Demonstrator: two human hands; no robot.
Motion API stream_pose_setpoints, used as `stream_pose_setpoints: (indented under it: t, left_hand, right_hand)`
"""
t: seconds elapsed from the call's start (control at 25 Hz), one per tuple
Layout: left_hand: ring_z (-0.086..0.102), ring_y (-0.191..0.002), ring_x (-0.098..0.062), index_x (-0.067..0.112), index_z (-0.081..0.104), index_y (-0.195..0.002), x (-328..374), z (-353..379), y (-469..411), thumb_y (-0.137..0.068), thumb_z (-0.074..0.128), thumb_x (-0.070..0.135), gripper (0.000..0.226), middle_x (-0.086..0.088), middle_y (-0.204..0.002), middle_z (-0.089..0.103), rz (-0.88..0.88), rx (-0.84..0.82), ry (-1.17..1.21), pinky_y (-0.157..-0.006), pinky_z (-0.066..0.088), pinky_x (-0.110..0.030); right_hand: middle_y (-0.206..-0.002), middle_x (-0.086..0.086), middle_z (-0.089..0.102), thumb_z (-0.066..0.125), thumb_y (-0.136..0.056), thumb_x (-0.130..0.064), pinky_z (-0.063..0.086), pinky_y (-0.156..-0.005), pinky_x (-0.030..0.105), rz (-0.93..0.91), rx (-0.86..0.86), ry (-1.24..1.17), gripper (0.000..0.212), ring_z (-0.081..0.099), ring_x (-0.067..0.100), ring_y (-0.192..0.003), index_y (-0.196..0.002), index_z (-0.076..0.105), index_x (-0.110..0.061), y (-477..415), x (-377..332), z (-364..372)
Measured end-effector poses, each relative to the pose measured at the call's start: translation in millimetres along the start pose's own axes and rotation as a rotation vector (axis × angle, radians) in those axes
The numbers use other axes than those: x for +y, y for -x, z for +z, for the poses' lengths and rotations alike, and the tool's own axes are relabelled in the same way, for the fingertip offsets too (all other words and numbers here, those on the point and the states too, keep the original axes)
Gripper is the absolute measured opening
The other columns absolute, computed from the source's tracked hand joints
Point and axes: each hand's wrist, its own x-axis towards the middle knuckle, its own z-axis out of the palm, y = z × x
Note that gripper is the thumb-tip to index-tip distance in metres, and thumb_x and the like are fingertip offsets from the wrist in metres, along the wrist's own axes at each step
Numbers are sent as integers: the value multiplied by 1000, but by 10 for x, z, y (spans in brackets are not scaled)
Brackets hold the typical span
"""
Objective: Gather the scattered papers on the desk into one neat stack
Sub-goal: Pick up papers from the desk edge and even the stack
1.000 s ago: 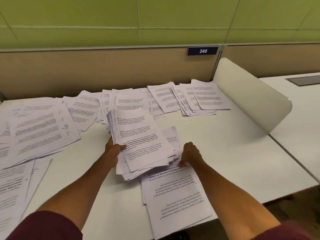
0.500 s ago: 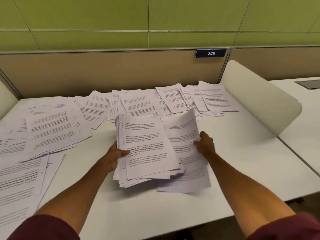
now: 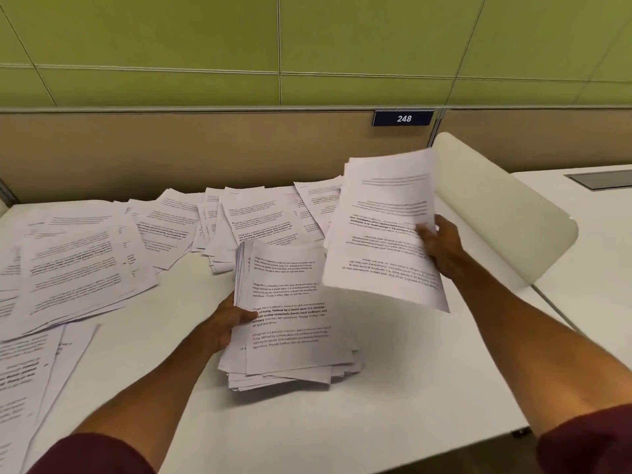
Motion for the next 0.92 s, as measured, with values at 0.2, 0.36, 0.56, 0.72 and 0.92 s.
stream_pose_setpoints:
  t: [0.2,0.36,0.56,0.72,0.92]
  left_hand:
    - [62,-98,-41,3,44,-139,-25,137,-71,-92,45,-8,48,-24,-121,62,-92,-60,97,-86,51,-53]
    - [60,-112,-38,7,52,-133,-26,166,-116,-98,51,22,38,-21,-125,62,-145,-126,202,-97,46,-54]
    - [63,-107,-36,5,46,-138,-90,149,-185,-81,64,-13,62,-21,-130,59,79,-64,26,-89,54,-48]
    - [70,-95,-26,17,56,-123,211,266,-323,-80,71,1,48,-15,-123,65,244,-57,56,-72,61,-37]
    - [71,-94,-12,19,61,-119,1117,834,-543,-84,69,9,37,4,-109,72,557,-25,-34,-74,60,-32]
  right_hand:
    - [-97,14,63,59,-92,4,52,-59,16,82,-264,-16,22,66,8,-73,-114,57,9,395,300,633]
    - [-123,17,61,74,-85,-23,45,-93,32,204,-523,459,46,57,27,-113,-122,57,-1,729,710,1199]
    - [-132,12,47,82,-72,-44,37,-109,49,253,-407,486,75,41,30,-128,-135,49,-19,654,736,1332]
    - [-129,17,60,88,-68,-24,56,-89,44,335,-503,-189,83,65,31,-110,-136,42,-11,252,599,1132]
    - [-101,-5,77,80,-78,-12,60,-66,28,-68,-446,-334,30,76,19,-87,-105,70,-20,-480,31,969]
